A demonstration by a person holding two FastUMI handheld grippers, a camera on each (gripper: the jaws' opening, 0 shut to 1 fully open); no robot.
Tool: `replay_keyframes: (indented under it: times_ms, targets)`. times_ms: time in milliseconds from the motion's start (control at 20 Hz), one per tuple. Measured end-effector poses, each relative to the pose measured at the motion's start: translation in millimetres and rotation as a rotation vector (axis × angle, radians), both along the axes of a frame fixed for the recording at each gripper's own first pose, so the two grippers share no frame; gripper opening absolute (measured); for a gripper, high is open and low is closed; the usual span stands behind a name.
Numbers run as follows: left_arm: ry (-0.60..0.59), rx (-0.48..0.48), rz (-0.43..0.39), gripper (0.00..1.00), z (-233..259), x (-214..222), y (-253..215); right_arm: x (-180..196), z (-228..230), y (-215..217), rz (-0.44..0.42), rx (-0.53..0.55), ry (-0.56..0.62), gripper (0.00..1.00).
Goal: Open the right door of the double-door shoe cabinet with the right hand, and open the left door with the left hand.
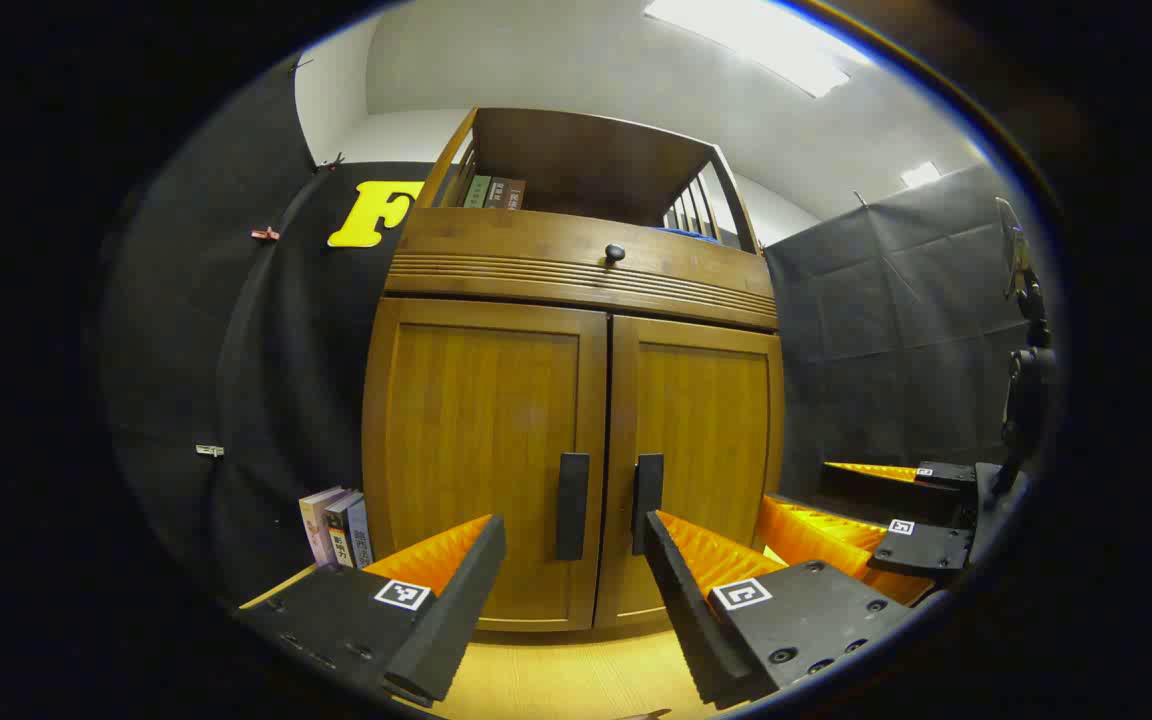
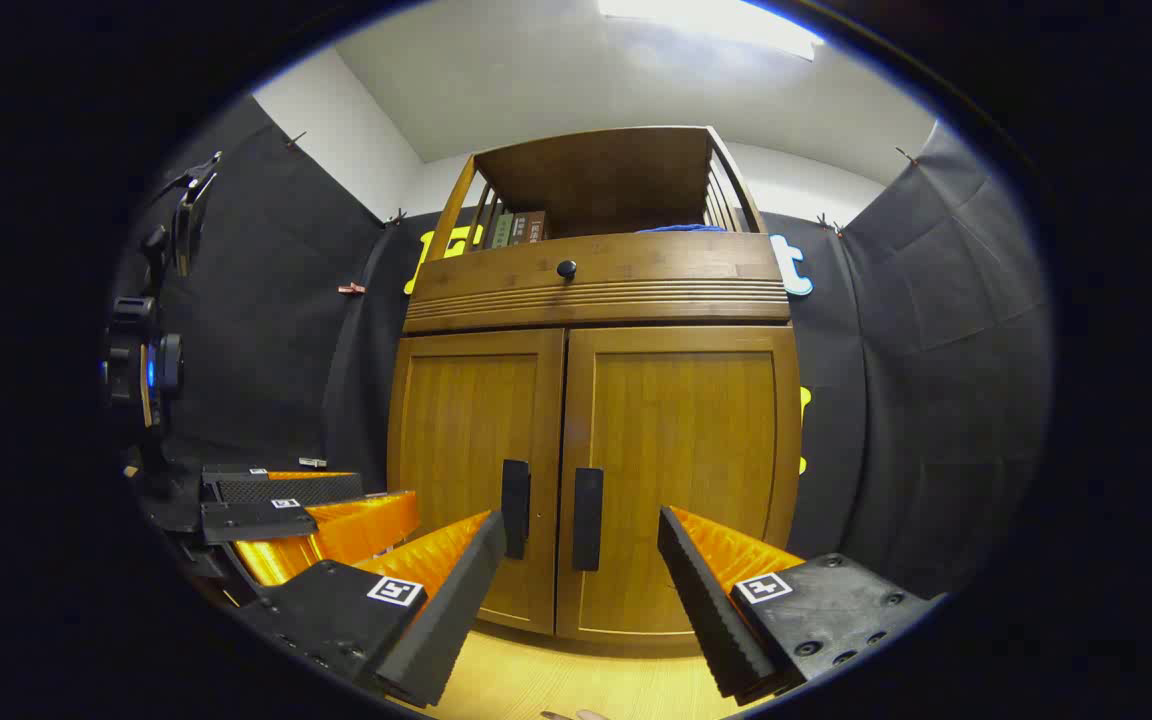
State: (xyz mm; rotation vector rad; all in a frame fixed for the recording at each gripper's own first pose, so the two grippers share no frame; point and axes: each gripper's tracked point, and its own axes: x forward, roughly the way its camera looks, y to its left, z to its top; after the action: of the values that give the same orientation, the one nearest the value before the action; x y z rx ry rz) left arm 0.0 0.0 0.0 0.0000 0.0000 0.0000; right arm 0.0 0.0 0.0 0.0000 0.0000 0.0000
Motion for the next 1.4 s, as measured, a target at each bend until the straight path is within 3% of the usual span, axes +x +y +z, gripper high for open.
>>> replay_keyframes:
  times_ms: [50, 450, 750, 800, 850, 1400]
  targets:
    - [-0.004, -0.002, -0.005, 0.84, 1, 0, -1, 0, 0, -2, -0.003, 0.006, 0.0, 0.97]
    - [-0.028, -0.019, 0.031, 0.92, 5, 3, 7, 2, -1, -6, -0.005, 0.008, -0.003, 0.97]
    - [-0.044, -0.029, 0.034, 0.92, 9, 1, 13, 8, -4, -5, -0.009, -0.009, 0.003, 0.97]
    - [-0.043, -0.021, 0.038, 0.88, 8, 1, 14, 9, -5, -7, -0.012, -0.009, 0.001, 0.97]
    - [-0.044, -0.014, 0.037, 0.92, 9, 2, 14, 11, -5, -7, -0.013, -0.01, 0.001, 0.97]
    - [-0.047, -0.016, 0.017, 0.92, 9, -1, 17, 27, -11, 5, -0.001, -0.031, -0.001, 0.97]
